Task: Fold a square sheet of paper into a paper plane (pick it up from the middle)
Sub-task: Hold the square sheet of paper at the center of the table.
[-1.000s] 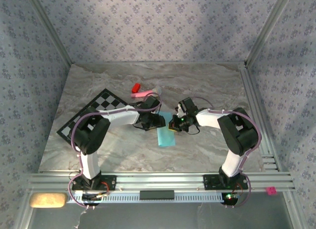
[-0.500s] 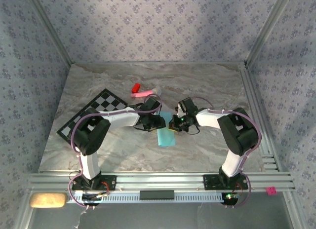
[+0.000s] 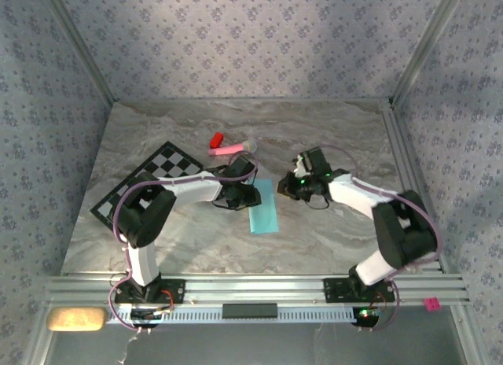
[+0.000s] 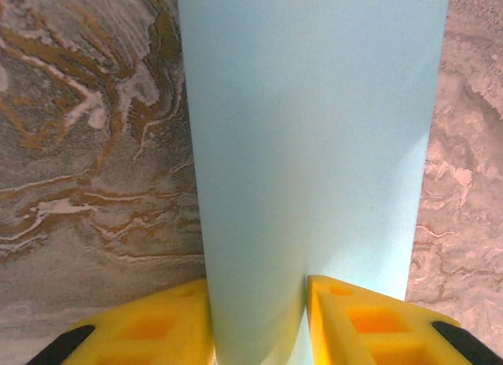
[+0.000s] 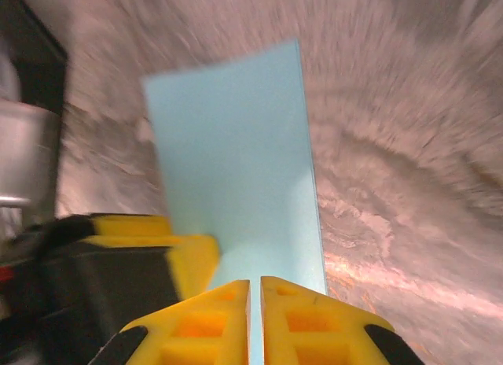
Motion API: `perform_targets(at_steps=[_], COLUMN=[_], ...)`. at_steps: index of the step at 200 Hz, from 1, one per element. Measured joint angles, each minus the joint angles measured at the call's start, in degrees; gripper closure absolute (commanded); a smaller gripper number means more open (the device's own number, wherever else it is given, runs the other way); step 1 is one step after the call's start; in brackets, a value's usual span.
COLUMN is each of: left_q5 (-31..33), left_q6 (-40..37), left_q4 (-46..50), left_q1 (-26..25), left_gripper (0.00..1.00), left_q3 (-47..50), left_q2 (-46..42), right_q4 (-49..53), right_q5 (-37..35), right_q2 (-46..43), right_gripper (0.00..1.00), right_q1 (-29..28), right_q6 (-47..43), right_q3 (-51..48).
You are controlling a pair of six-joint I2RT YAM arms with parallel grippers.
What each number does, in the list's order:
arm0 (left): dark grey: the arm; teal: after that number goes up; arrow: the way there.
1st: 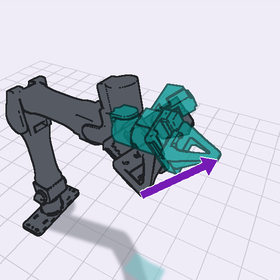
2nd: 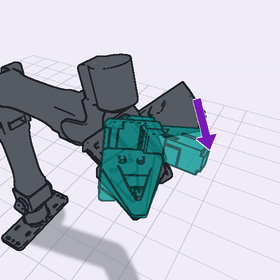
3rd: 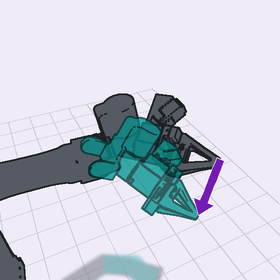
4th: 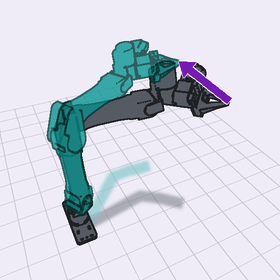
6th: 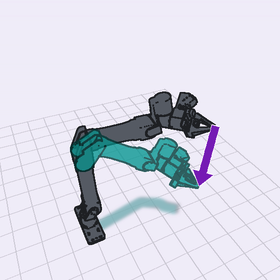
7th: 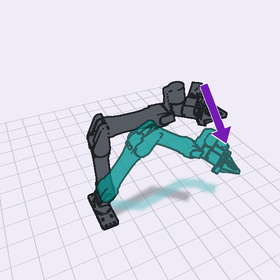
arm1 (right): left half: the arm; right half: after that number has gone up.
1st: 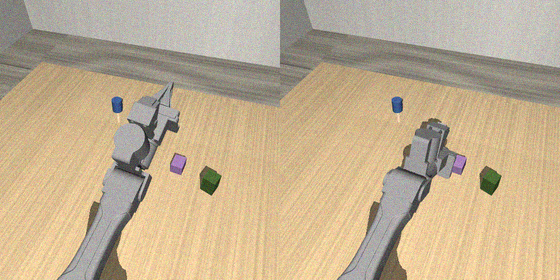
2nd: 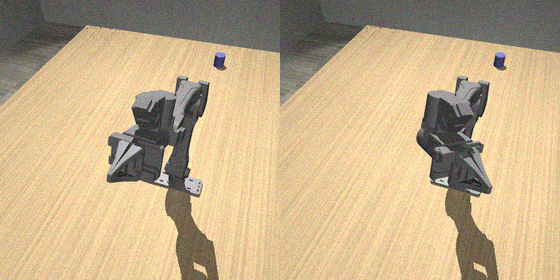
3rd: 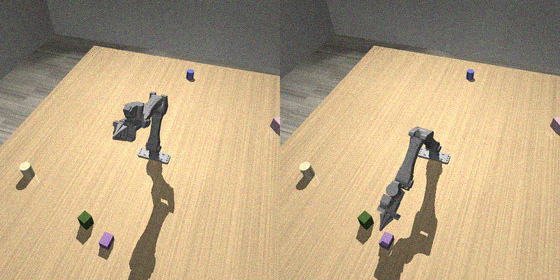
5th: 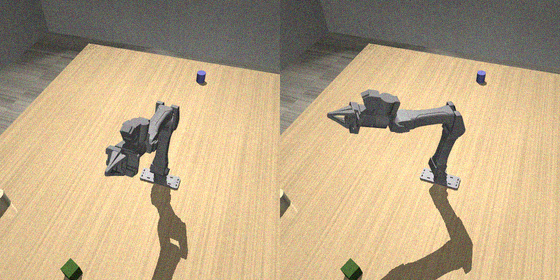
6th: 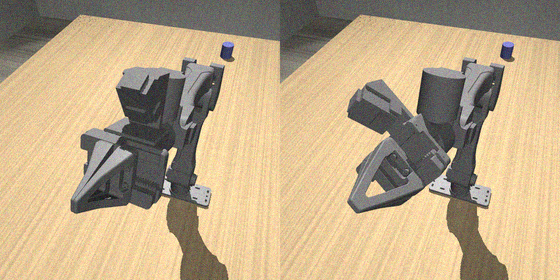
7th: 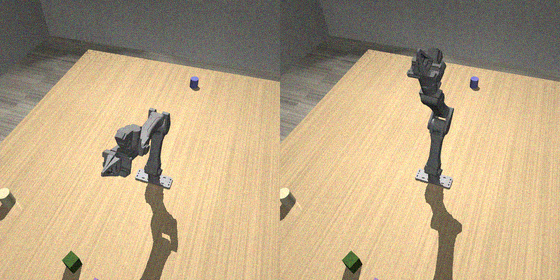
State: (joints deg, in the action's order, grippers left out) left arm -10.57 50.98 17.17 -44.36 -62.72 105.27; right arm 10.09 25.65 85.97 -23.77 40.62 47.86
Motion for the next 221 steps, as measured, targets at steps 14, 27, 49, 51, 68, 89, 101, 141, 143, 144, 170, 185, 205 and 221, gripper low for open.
perform_targets(at_steps=[14,27,49,51,68,89,101,141,143,144,170,185,205,221], left_q5=[0.3,0.6,0.8,0.8,0.8,0.9,0.9,0.9,0.9,0.9,0.9,0.9,0.9,0.9], left_q6=[-0.4,-0.6,-1.0,-1.2,-1.7,-1.9,-1.9,-2.1,-2.1,-2.1,-2.1,-2.0,-1.9,-1.8], left_q4=[0.4,0.7,1.2,1.4,2.2,2.7,2.8,3.3,3.3,3.3,3.9,4.1,4.2,4.3], left_q1=[0.0,0.0,0.0,0.0,0.0,0.0,0.0,0.0,0.0,0.0,0.0,0.0,0.0,0.0], left_gripper=[0.64,0.64,0.64,0.64,0.64,0.63,0.62,0.62,0.62,0.62,0.62,0.61,0.62,0.62], left_q3=[-0.1,-0.1,-0.6,-0.7,-1.3,-1.7,-1.9,-2.2,-2.3,-2.3,-2.8,-3.0,-3.0,-3.0], left_q2=[0.0,0.0,0.1,0.2,0.6,0.9,0.9,1.1,1.2,1.2,1.6,1.8,1.8,1.8], right_q4=[0.6,0.7,1.5,1.6,2.4,2.8,3.0,3.0,3.0,3.0,3.0,3.0,3.0,3.0], right_q5=[-1.0,-1.3,-1.4,-1.4,-1.2,-0.8,-0.8,-0.7,-0.7,-0.7,-0.6,-0.5,-0.5,-0.5], right_q2=[-5.4,-9.0,-10.9,-10.9,-10.4,-9.8,-9.7,-9.2,-9.2,-9.2,-8.5,-8.4,-8.2,-7.6], right_gripper=[0.85,0.85,0.85,0.85,0.85,0.85,0.85,0.85,0.85,0.85,0.85,0.85,0.85,0.85], right_q1=[2.5,4.8,7.0,7.0,7.0,7.0,6.8,6.3,6.2,6.2,5.8,5.6,5.2,5.1], right_q6=[0.0,0.0,0.0,0.0,0.0,0.0,0.1,0.0,0.0,0.0,0.0,0.0,0.0,0.0], right_q3=[-0.7,-2.2,-5.3,-5.6,-7.8,-9.4,-9.7,-9.7,-9.7,-9.7,-9.7,-9.7,-9.7,-9.7])
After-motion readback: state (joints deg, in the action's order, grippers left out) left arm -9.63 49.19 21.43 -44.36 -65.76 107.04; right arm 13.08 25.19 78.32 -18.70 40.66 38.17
